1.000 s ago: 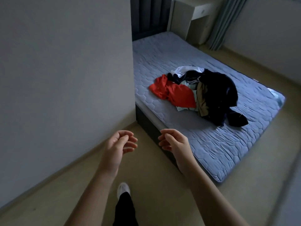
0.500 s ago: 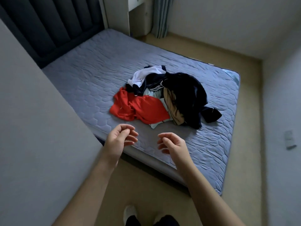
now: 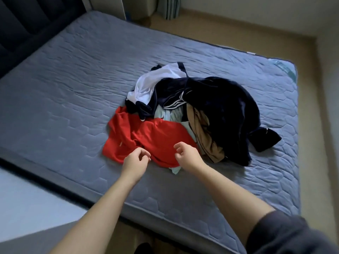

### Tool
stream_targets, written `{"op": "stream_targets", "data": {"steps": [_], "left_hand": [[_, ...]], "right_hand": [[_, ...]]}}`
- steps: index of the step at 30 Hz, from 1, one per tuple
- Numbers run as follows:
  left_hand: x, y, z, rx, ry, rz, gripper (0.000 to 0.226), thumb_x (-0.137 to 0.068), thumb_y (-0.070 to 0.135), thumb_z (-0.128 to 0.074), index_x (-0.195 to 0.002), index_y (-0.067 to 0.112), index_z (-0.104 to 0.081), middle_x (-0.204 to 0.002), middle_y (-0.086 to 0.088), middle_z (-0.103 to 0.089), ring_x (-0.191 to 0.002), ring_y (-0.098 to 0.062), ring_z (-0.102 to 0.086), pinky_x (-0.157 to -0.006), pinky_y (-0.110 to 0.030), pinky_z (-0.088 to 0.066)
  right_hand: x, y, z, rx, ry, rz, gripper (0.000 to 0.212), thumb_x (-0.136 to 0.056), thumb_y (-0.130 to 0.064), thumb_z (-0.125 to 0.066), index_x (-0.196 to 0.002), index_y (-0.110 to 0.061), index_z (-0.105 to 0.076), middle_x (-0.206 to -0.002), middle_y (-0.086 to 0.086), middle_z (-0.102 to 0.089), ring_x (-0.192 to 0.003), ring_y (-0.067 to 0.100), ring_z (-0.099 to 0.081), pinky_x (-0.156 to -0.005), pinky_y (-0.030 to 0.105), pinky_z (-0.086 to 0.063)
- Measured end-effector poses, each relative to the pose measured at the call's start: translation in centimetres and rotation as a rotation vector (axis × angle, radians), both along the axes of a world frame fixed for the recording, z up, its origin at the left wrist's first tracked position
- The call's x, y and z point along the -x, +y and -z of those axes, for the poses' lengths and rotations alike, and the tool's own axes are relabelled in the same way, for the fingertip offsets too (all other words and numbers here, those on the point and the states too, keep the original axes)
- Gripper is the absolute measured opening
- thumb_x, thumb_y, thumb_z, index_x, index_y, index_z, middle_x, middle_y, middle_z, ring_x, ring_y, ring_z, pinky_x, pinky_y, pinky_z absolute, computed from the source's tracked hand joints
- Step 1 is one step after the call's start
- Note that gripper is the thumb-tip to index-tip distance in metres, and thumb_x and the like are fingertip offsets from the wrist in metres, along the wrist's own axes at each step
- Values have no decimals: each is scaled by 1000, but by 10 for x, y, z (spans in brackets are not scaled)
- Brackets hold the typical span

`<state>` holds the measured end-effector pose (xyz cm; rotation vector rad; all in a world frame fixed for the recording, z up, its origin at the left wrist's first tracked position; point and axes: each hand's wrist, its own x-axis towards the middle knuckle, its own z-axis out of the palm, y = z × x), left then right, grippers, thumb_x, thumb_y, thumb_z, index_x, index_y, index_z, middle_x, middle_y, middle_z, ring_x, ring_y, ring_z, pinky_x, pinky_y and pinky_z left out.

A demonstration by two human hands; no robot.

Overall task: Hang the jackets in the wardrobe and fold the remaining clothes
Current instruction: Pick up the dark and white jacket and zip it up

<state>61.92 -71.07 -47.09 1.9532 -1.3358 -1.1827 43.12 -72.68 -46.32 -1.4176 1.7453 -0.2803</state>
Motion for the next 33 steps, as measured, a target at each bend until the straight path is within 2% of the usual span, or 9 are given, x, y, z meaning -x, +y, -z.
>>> {"op": "stream_targets", "data": {"steps": [3, 5, 7, 11, 16, 21, 24, 28, 33], "left_hand": [[-16, -59, 78, -4, -184, 132, 16, -82, 11, -58, -86, 27, -60, -93, 5, -66, -90, -20, -63, -75, -26, -46], [-24, -103, 127, -12, -332, 228, 31, -82, 18, -61, -112, 21, -57, -116, -3, -57, -106, -24, -57, -90, -32, -44], [-28, -139, 166, -30, -472, 301, 52, -83, 25, -61, -132, 20, -46, -132, -6, -46, -118, -28, -50, -98, -37, -39], [-22, -169, 227, 57, -545, 417, 56, -86, 25, -56, -138, 17, -39, -138, -5, -40, -125, -26, -43, -100, -38, -39], [-26, -217, 264, 336, -683, 406, 47, -81, 20, -59, -127, 14, -49, -133, -9, -43, -114, -31, -49, -92, -42, -43], [-20, -297, 267, 266, -774, 245, 83, -76, 24, -71, -146, 23, -25, -158, -12, -4, -133, -36, -30, -99, -46, -39], [-25, -319, 270, 237, -839, 279, 48, -82, 14, -65, -128, 18, -54, -149, -7, -33, -132, -31, -34, -97, -46, -39], [-33, -311, 260, 368, -421, 183, 14, -91, 12, -54, -100, 3, -58, -99, -21, -63, -95, -37, -56, -72, -33, -35], [-36, -259, 222, 287, -130, -128, 26, -99, 17, -43, -106, -3, -58, -109, -22, -62, -102, -31, -56, -70, -22, -28]], "right_hand": [[-9, -52, 81, -64, 173, -139, 81, -86, -28, -66, -148, -41, -16, -159, 4, -13, -144, 32, -20, -105, 50, -40], [-17, -83, 129, -106, 222, -140, 104, -80, -34, -74, -145, -53, 5, -159, -2, 18, -147, 35, 10, -106, 65, -30], [-26, -108, 174, -126, 266, -128, 115, -75, -38, -78, -142, -56, 14, -155, -3, 32, -144, 37, 20, -101, 72, -26], [-53, -135, 252, -205, 281, -124, 114, -75, -38, -78, -141, -59, 12, -146, -2, 46, -139, 42, 29, -100, 74, -24], [-51, -148, 310, -167, 409, -164, 110, -77, -40, -76, -140, -60, 13, -145, 0, 47, -139, 44, 28, -101, 74, -22], [-48, -158, 330, -114, 436, -189, 109, -77, -38, -76, -140, -60, 10, -147, -1, 43, -139, 45, 26, -99, 75, -24], [-44, -162, 337, -122, 420, -208, 108, -77, -36, -76, -140, -60, 9, -146, -2, 44, -138, 46, 28, -98, 77, -22], [-37, -166, 332, -157, 364, -248, 108, -76, -38, -76, -140, -61, 8, -148, -3, 43, -138, 45, 28, -101, 76, -21], [-20, -169, 288, -270, 194, -254, 95, -79, -36, -74, -147, -52, -9, -157, 1, 27, -142, 43, 19, -118, 53, -10]]}}
